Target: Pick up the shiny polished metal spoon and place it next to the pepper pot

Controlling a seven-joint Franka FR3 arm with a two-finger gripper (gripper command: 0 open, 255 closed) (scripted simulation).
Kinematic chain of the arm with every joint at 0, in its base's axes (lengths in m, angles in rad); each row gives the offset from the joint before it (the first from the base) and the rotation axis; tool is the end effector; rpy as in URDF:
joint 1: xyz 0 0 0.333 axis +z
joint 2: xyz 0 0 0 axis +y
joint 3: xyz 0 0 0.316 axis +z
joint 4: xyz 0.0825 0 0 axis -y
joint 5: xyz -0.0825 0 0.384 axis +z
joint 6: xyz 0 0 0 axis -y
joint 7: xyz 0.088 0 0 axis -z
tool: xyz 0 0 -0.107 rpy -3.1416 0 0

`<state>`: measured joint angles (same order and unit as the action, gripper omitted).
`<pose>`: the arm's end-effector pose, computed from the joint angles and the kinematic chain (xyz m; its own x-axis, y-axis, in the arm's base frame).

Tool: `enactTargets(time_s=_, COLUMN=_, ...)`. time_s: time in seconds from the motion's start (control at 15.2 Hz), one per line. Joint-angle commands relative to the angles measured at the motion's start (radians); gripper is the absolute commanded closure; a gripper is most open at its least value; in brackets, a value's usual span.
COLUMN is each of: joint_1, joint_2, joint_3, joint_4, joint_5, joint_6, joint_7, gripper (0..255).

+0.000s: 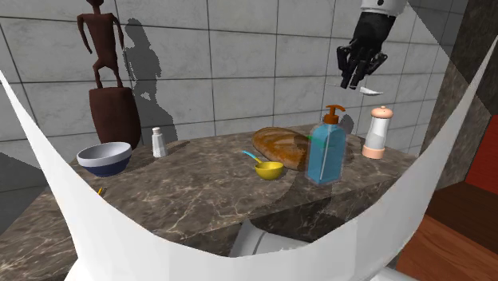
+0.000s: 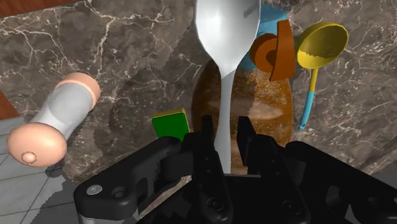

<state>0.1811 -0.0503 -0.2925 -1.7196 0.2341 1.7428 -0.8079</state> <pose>0.5517 -0.0443 0.5984 0.7760 0.5902 0.2227 0.6227 -0.7730 -0.1214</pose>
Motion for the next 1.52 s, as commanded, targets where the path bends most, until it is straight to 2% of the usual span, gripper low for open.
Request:
enactTargets(time_s=0.0, joint_1=-0.022, joint_2=0.064, joint_3=-0.027, joint_4=0.07, joint_5=0.021, joint_6=-0.022, joint_7=-0.049, gripper=255)
enactTargets(time_s=0.26, joint_1=-0.078, joint_2=0.206, joint_3=-0.068, joint_4=0.247, joint_5=0.074, joint_6=-0.088, joint_7=-0.132, gripper=255)
enactTargets(time_s=0.53, joint_1=-0.163, joint_2=0.379, joint_3=-0.093, joint_4=0.479, joint_5=0.143, joint_6=-0.18, joint_7=-0.2, gripper=255)
enactTargets(time_s=1.45, joint_1=-0.134, joint_2=0.342, joint_3=-0.087, joint_4=0.24, joint_5=0.134, joint_6=0.019, joint_7=-0.244, gripper=255)
